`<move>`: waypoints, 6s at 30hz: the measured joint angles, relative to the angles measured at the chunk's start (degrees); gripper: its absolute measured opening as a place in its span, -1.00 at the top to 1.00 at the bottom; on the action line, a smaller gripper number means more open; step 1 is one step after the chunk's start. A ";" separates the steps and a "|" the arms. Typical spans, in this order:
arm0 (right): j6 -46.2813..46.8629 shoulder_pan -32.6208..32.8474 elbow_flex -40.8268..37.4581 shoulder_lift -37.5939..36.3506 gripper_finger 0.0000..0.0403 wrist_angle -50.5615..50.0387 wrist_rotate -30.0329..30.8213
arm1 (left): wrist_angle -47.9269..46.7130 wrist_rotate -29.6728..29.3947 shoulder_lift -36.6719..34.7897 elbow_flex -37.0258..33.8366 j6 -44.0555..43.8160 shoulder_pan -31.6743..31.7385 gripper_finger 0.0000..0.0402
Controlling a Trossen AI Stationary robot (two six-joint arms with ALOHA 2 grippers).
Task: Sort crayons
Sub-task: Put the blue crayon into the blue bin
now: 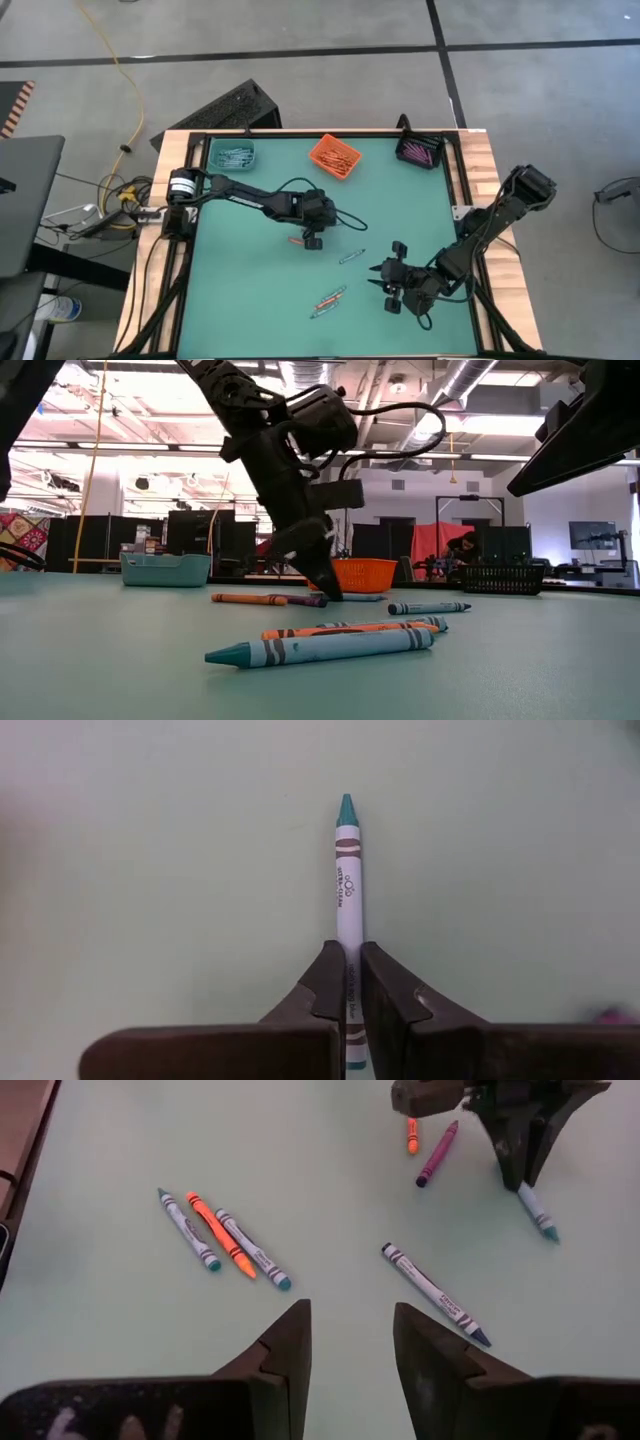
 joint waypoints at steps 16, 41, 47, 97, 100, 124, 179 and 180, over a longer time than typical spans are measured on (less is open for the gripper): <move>1.96 -0.02 -3.86 -0.02 0.32 4.72 -0.17 | -31.72 -20.48 -23.76 -1.48 11.76 6.70 1.00; 1.07 -3.24 -4.76 -0.02 0.32 9.53 -0.15 | -29.61 -16.40 -36.38 -18.23 29.09 44.48 0.97; 1.02 -3.54 -4.76 -0.02 0.32 9.68 -0.17 | -27.15 -17.73 -32.70 -18.32 27.98 45.20 0.68; -31.96 -25.94 -7.39 15.44 0.80 20.65 -30.40 | -24.60 -16.28 -42.66 -18.25 -8.45 -7.65 0.39; -31.96 -25.96 -7.54 14.18 0.96 20.20 -31.06 | -24.57 -16.72 -42.66 -18.25 -9.30 -8.59 0.39; -50.37 -18.01 -7.89 -9.27 1.00 41.02 -24.37 | 29.32 -8.99 -39.16 -18.17 9.43 -22.53 0.39; -67.54 -12.47 1.33 -3.32 1.00 51.22 -22.56 | 68.97 1.78 -20.58 -15.15 22.03 -25.84 0.69; -67.54 -12.51 1.33 -3.34 1.00 51.23 -22.56 | 68.88 1.86 -20.58 -15.15 22.04 -25.84 0.74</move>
